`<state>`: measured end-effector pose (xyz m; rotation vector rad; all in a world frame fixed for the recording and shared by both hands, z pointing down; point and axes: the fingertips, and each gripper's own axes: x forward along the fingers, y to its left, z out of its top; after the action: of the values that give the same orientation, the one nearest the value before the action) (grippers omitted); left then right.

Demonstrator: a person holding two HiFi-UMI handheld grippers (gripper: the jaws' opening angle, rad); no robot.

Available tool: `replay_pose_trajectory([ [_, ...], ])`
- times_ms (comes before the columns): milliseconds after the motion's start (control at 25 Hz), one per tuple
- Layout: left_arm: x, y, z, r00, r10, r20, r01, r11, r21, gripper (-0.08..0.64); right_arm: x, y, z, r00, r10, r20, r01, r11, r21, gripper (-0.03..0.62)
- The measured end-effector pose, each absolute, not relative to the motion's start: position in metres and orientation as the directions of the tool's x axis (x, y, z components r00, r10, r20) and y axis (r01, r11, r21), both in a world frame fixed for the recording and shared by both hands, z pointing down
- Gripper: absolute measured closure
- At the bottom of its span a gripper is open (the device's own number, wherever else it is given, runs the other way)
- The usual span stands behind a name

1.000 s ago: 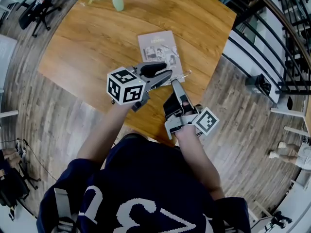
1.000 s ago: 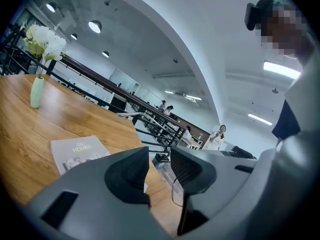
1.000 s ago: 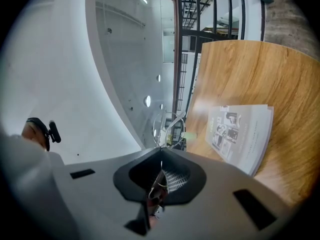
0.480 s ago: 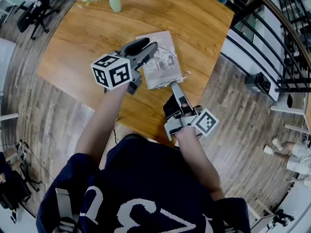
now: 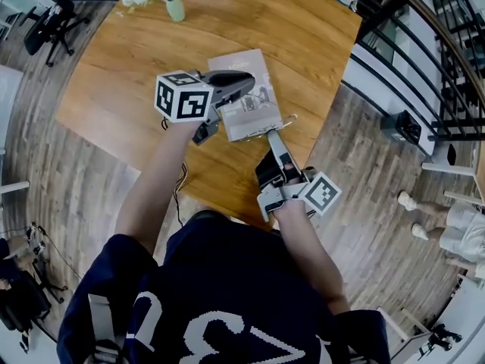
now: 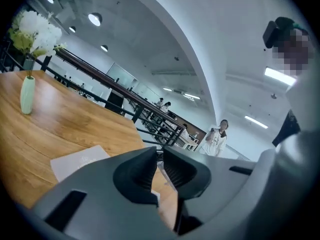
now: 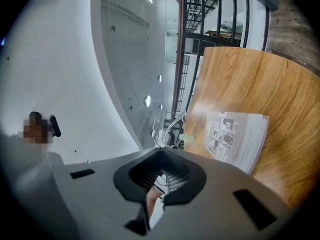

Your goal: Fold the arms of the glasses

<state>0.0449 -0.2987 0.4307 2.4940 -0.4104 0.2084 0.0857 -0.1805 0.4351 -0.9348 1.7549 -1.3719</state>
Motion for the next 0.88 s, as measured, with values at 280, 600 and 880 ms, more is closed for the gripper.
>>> replay_pose_trajectory([
  [280, 0.056, -0.231, 0.446, 0.977, -0.085, 0.197, -0.196, -0.724, 0.661, 0.509, 0.093, -0.190, 0.442, -0.458, -0.884, -0.097, -0.081, 0.150, -0.985, 0.565],
  [600, 0.017, -0.241, 0.453, 0.905, -0.363, 0.222, -0.425, -0.727, 0.539, 0.515, 0.096, -0.200, 0.472, -0.445, -0.895, -0.018, -0.101, 0.071, -0.992, 0.565],
  [880, -0.040, -0.238, 0.451, 0.783, -0.576, 0.233, -0.619, -0.686, 0.383, 0.534, 0.102, -0.208, 0.553, -0.395, -0.894, 0.211, -0.157, -0.161, -0.975, 0.565],
])
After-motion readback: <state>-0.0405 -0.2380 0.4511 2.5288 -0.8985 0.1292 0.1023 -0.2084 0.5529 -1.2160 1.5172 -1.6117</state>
